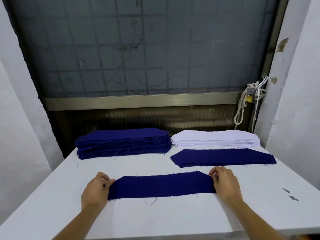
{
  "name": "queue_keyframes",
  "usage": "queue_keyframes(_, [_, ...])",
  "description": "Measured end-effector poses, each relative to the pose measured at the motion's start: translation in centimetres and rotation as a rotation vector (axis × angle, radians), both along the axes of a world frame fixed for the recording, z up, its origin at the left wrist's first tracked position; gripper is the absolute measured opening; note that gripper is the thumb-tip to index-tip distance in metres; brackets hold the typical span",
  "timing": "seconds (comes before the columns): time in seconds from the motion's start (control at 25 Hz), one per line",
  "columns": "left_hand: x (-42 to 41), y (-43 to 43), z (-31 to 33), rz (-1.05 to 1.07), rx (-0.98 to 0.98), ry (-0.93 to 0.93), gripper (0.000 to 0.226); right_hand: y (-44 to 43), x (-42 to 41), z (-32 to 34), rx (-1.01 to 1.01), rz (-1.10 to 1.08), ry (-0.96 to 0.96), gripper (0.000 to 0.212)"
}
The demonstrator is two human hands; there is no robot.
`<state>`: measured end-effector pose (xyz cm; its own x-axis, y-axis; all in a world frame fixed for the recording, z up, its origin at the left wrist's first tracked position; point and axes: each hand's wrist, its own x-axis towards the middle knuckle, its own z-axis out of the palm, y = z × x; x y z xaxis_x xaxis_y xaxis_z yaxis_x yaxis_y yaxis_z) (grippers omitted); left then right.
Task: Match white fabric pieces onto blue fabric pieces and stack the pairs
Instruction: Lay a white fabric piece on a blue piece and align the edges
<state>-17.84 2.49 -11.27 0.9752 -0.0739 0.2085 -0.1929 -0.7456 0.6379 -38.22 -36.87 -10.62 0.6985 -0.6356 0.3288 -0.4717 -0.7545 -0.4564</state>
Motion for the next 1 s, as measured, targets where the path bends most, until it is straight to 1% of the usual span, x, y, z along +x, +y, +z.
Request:
queue_keyframes(0.12, [-0.1, -0.1, 0.4, 0.019, -0.031, 0.031, 0.019, 0.1, 0.0, 0.1, 0.018, -0.007, 0.013, 0.022])
queue_keyframes(0.24, [0.1, -0.1, 0.7, 0.020, -0.030, 0.015, 0.018, 0.0, 0.0, 0.6, 0.083, 0.012, -0.041, 0.023])
queue_keyframes(0.32, [0.9, -0.7, 2.0, -0.022, 0.007, -0.029, 0.019, -0.8, 0.5, 1.4, 0.102, 0.044, -0.059, 0.022])
queue_keyframes(0.4, [2.1, -2.8, 4.4, -0.120, 0.037, -0.079, 0.016, -2.1, 1.5, 3.0, 0.088, 0.062, -0.061, 0.018])
queue_keyframes(0.56, [4.0, -11.6, 9.8, -0.331, 0.011, -0.074, 0.014, -6.0, 4.9, 6.5, 0.087, 0.035, -0.091, 0.013])
queue_keyframes(0.64, [5.1, -18.1, 11.4, -0.424, 0.001, -0.084, 0.012, -8.7, 7.3, 7.4, 0.048, 0.011, -0.075, 0.012])
queue_keyframes(0.76, [4.6, -24.5, 13.0, -0.530, -0.006, -0.064, 0.010, -10.5, 8.9, 8.2, 0.012, 0.015, -0.019, 0.012])
queue_keyframes(0.88, [6.8, -32.1, 12.5, -0.590, 0.084, -0.034, 0.017, -14.1, 12.3, 7.7, 0.010, 0.002, 0.030, 0.012])
queue_keyframes(1.0, [8.4, -36.8, 11.0, -0.559, 0.267, -0.013, 0.027, -16.3, 14.8, 6.9, 0.001, 0.011, 0.054, 0.013])
